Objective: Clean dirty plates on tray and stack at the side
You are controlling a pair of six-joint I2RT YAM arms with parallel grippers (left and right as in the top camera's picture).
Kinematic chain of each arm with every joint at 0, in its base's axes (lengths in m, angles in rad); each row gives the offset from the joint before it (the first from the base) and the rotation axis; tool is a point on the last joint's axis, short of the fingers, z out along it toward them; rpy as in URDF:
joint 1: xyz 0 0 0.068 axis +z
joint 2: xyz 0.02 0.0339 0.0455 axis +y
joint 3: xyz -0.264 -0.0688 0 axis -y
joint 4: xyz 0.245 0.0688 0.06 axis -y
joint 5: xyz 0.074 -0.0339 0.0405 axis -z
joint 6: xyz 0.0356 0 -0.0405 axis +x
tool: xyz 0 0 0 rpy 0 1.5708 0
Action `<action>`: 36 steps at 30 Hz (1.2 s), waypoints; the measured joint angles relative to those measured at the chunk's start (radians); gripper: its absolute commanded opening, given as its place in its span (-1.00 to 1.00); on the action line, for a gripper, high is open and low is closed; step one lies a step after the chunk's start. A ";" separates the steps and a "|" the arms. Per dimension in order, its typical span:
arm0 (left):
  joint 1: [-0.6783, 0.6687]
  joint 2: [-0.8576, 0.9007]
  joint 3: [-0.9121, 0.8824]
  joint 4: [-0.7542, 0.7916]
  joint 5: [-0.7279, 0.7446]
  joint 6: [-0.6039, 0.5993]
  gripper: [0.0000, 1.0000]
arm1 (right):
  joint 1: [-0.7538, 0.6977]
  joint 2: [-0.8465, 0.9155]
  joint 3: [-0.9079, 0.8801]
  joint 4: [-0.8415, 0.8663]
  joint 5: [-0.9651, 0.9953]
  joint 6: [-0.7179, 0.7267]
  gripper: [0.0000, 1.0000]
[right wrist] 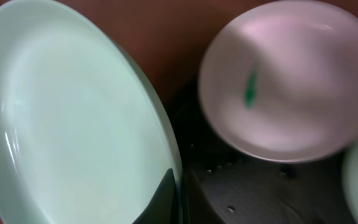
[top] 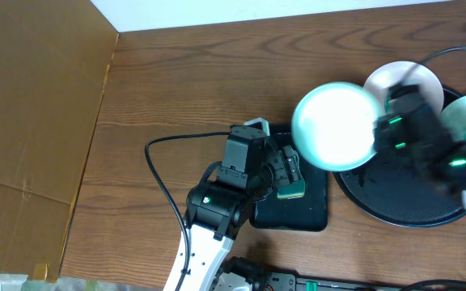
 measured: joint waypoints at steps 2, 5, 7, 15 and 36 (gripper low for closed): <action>0.000 0.000 0.000 0.000 0.000 0.000 0.60 | -0.113 -0.080 0.000 -0.072 -0.074 0.024 -0.98; 0.000 0.000 0.000 0.000 0.000 0.000 0.60 | -0.295 -0.186 0.001 -0.199 -0.129 0.048 -0.98; 0.000 0.000 0.000 0.000 0.000 0.000 0.60 | -0.435 -0.238 0.002 -0.276 -0.143 0.059 -0.98; 0.000 0.000 0.000 0.000 0.000 0.000 0.60 | -0.983 -0.265 0.002 -0.427 -0.105 0.073 -0.98; 0.000 0.000 0.000 -0.001 0.000 0.000 0.60 | -1.352 0.261 0.002 -0.371 0.028 -0.018 -0.98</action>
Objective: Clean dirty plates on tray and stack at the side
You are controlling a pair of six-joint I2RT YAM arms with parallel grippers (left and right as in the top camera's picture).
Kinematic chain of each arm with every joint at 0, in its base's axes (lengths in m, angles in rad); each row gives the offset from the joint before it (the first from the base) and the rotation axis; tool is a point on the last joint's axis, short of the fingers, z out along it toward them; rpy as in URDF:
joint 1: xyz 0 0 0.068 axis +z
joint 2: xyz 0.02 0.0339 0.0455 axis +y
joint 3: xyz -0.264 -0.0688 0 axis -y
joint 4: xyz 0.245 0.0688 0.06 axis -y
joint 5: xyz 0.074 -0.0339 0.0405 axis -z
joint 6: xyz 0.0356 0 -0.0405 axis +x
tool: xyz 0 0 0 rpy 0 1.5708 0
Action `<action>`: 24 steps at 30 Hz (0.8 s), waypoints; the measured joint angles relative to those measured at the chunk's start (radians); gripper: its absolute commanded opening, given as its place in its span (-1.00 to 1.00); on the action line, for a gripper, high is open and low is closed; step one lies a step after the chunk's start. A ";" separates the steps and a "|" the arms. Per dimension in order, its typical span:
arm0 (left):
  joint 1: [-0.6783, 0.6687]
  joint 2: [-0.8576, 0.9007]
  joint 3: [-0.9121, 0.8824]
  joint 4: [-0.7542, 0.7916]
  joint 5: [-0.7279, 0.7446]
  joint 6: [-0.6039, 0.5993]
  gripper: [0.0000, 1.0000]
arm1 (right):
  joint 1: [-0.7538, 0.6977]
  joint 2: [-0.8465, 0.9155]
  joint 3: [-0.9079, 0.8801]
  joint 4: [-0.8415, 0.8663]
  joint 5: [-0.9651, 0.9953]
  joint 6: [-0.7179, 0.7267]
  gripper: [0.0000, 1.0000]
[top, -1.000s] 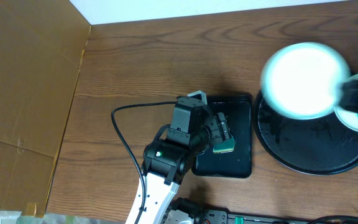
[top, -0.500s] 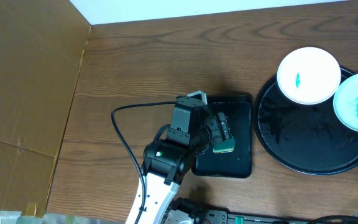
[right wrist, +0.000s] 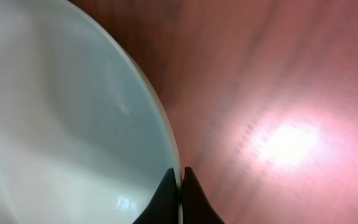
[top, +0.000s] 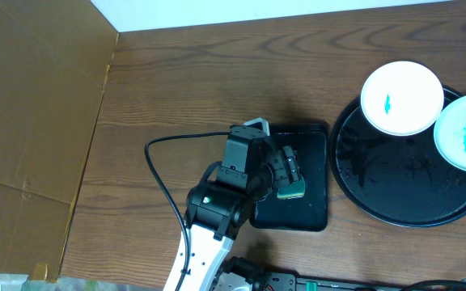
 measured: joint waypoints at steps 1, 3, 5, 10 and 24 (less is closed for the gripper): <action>0.000 0.000 0.000 0.000 0.000 0.000 0.60 | 0.000 0.020 0.000 0.011 -0.019 -0.018 -0.98; 0.000 0.000 0.000 0.000 0.000 0.000 0.60 | 0.002 0.046 0.000 0.018 -0.045 -0.044 -0.94; 0.000 0.000 0.000 0.000 0.000 0.000 0.60 | 0.003 0.059 0.000 0.017 -0.069 -0.068 -0.82; 0.000 0.000 0.000 0.000 0.000 0.000 0.61 | 0.029 0.056 0.000 0.033 -0.117 -0.111 0.10; 0.000 0.000 0.000 0.000 0.000 0.000 0.60 | 0.270 -0.330 0.002 0.047 -0.338 -0.235 -0.09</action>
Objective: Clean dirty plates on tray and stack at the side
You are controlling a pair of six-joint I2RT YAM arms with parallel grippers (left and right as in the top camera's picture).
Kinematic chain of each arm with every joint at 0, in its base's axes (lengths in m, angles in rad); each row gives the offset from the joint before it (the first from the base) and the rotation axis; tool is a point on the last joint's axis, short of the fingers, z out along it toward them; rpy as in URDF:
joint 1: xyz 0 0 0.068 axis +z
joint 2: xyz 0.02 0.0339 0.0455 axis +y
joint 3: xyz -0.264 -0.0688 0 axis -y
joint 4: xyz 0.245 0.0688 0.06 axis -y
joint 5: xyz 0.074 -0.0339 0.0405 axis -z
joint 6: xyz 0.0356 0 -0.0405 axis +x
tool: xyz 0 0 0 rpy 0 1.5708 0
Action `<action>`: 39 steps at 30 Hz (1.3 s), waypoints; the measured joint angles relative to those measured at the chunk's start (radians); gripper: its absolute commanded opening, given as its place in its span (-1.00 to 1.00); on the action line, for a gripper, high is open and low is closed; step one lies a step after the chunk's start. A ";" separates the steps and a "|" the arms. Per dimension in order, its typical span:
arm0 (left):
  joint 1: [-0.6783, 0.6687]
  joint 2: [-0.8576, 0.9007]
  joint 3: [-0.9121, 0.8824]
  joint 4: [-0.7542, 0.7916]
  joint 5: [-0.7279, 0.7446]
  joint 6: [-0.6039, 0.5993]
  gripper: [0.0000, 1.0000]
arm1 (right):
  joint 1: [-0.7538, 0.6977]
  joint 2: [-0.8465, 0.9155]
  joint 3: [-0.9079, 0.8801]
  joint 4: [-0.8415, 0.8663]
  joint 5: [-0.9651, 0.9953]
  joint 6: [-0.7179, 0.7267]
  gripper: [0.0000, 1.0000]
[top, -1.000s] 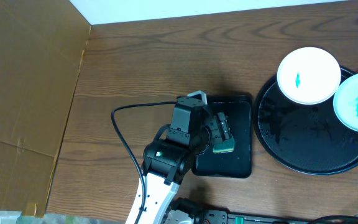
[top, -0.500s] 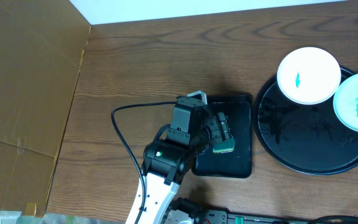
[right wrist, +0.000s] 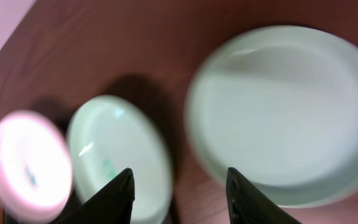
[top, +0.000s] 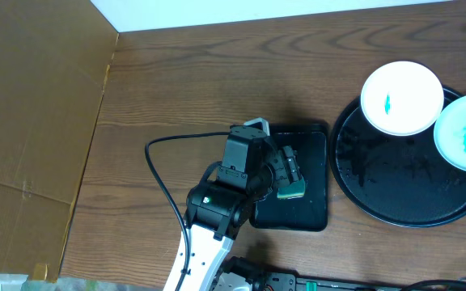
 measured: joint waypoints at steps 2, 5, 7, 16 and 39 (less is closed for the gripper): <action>0.000 0.000 0.000 0.000 0.000 0.000 0.60 | 0.076 -0.011 0.000 0.000 0.032 -0.020 -0.08; 0.000 0.000 0.000 0.000 0.000 0.000 0.60 | 0.192 0.012 -0.001 0.037 0.142 -0.036 0.18; 0.000 0.000 0.000 0.000 0.000 0.000 0.60 | 0.255 0.048 -0.003 0.092 0.216 -0.053 0.18; 0.000 0.000 0.000 0.000 0.000 0.000 0.60 | 0.330 0.313 -0.008 0.191 0.396 -0.135 -0.43; 0.000 0.000 0.000 0.000 0.000 0.000 0.60 | 0.328 0.075 -0.020 0.097 0.332 -0.146 0.23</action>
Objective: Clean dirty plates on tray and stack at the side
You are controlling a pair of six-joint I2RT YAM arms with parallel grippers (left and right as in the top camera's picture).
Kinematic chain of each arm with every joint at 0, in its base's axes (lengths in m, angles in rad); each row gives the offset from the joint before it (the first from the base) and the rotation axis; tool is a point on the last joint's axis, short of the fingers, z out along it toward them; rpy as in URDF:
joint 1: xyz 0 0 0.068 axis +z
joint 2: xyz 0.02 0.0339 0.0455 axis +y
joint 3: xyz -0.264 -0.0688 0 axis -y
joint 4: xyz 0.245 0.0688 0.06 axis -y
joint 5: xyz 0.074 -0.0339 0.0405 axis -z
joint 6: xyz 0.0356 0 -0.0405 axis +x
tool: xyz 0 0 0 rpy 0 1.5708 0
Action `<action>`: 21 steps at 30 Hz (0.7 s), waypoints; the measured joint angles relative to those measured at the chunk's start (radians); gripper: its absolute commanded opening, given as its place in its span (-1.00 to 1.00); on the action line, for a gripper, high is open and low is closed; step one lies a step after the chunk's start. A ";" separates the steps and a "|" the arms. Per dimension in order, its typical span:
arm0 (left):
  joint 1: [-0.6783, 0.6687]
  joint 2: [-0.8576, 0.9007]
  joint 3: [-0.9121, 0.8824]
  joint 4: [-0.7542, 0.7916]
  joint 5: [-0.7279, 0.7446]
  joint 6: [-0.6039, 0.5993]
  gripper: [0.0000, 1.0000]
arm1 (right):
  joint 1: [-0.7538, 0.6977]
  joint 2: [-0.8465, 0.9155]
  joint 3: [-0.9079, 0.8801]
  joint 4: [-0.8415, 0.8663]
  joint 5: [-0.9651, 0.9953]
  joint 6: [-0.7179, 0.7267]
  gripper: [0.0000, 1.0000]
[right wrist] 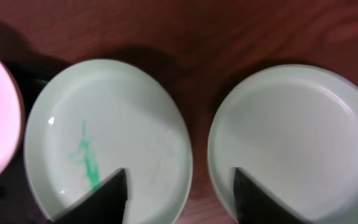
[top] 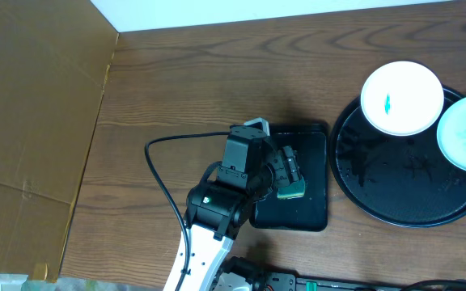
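On the round black tray [top: 395, 202] lie two white plates with green smears, one at the back [top: 401, 99] and one at the right edge. The right wrist view shows that right-hand dirty plate [right wrist: 104, 137] and, beside it on the wood, a clean plate [right wrist: 297, 143]. My right gripper [right wrist: 179, 183] hangs open above the gap between them, holding nothing. It is outside the overhead view. My left gripper [top: 288, 174] is over the small black tray [top: 314, 202], shut on a green sponge [top: 291, 191].
A brown cardboard panel [top: 31, 121] covers the table's left side. A black cable [top: 164, 174] loops from the left arm. The white wall edge [top: 298, 12] runs along the back. A third, pinkish plate shows at the left edge of the right wrist view.
The right wrist camera now sits closer over the dirty and the clean plate, both larger in view. The gripper is still open. The left arm and the tray's plates have not moved.
First my right gripper held a clean plate above the round tray's left rim. Then it was out of the overhead view, still shut on the plate over bare wood. Then it was open, the plate lying on the table beside the tray. Now it hangs nearer.
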 measured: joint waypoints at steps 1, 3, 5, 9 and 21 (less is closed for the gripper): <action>0.000 0.000 0.000 0.000 0.000 0.000 0.61 | -0.002 0.010 0.000 0.012 0.004 -0.012 0.24; 0.000 0.000 0.000 0.000 0.000 0.000 0.61 | -0.007 0.042 0.000 0.035 0.008 -0.036 0.25; 0.000 0.000 0.000 0.000 0.000 0.000 0.60 | -0.013 0.086 0.000 0.055 0.008 -0.072 0.24; 0.000 0.000 0.000 0.000 0.000 0.000 0.60 | -0.016 0.200 0.000 0.068 -0.001 -0.139 0.10; 0.000 0.000 0.000 0.000 0.000 0.000 0.60 | -0.022 0.291 0.000 0.070 -0.057 -0.183 -0.98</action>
